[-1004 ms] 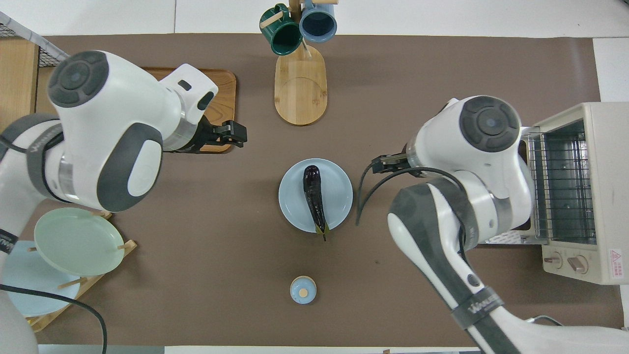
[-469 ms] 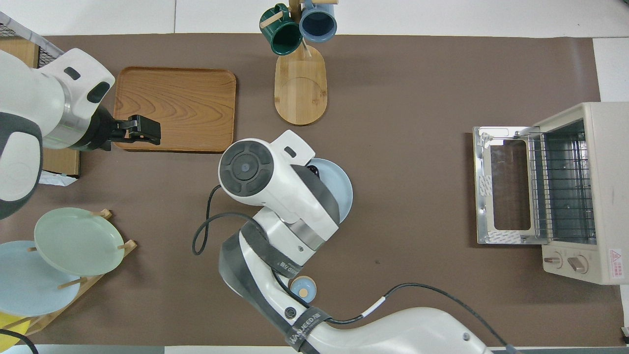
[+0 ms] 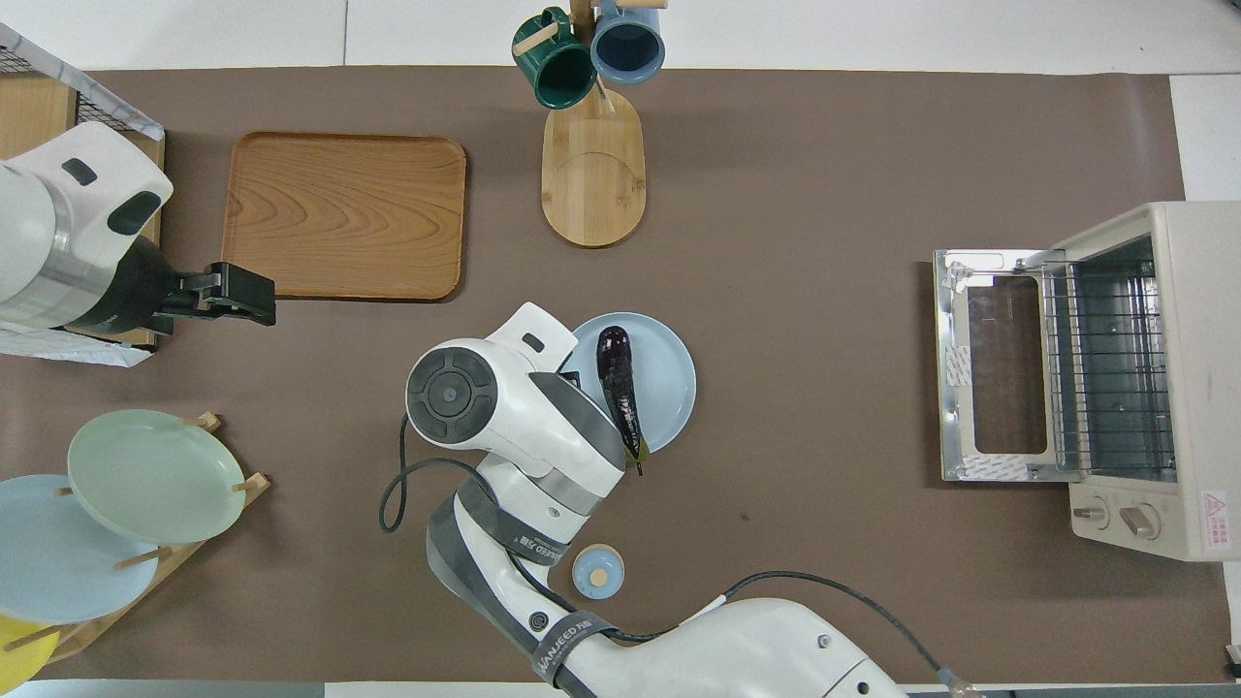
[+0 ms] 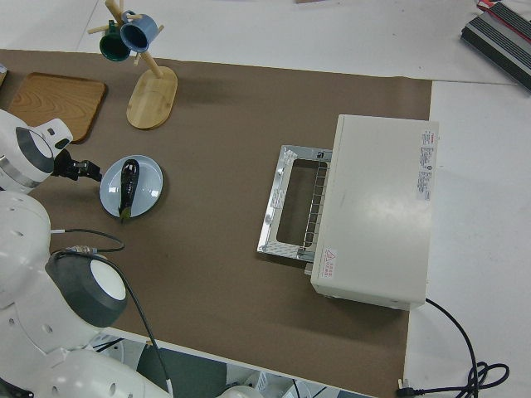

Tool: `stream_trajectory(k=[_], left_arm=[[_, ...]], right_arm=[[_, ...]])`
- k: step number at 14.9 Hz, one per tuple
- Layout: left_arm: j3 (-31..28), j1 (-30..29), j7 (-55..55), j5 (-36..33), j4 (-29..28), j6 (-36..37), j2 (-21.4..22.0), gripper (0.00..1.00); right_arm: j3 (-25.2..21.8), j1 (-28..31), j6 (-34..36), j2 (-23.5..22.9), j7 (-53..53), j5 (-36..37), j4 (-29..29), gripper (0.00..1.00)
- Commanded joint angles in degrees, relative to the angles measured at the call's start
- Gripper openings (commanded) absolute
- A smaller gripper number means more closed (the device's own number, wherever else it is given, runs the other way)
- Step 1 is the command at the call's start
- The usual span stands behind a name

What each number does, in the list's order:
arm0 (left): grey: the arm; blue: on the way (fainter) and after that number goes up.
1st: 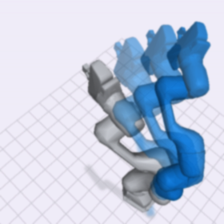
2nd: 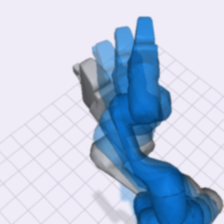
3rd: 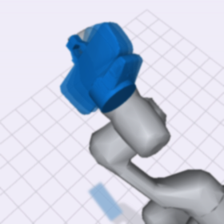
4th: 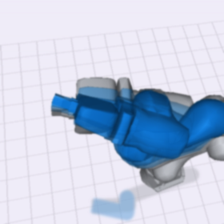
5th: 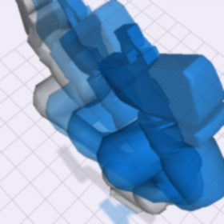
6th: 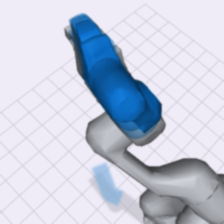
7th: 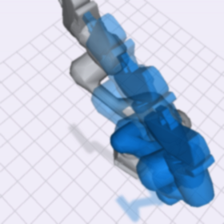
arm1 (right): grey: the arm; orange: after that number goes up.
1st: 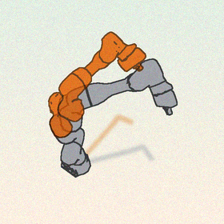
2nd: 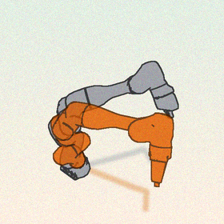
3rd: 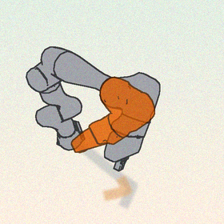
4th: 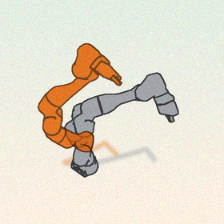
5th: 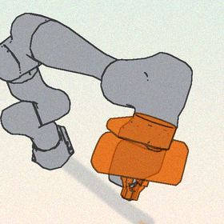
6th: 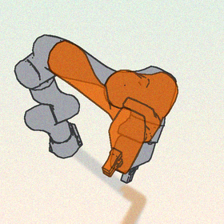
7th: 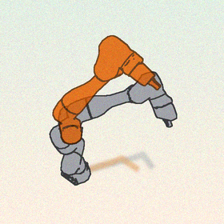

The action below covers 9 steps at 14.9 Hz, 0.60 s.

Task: Put eggplant into oven
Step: 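Grasp the blue plate rim with the right gripper while the left gripper withdraws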

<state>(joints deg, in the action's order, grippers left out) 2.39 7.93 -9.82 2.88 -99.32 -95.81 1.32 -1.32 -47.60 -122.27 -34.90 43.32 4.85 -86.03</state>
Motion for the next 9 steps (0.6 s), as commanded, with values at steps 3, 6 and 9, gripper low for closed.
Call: stream_trajectory(k=[3,6,9], left_arm=[[2.53,-2.48,2.26,-1.04,1.04,1.15,0.09,1.0],[2.44,-2.04,2.26,-1.04,4.39,2.99,-1.32,1.0],[2.53,-2.21,2.35,-1.04,3.25,2.29,-1.06,1.0]], right_arm=[[-0.17,-0.3,-0.95,2.02,-0.26,2.71,-4.49,0.51],[-0.17,-0.3,-1.57,2.37,-0.26,3.5,-6.16,0.3],[-0.17,-0.39,-1.48,2.9,-0.26,4.28,-7.3,0.0]])
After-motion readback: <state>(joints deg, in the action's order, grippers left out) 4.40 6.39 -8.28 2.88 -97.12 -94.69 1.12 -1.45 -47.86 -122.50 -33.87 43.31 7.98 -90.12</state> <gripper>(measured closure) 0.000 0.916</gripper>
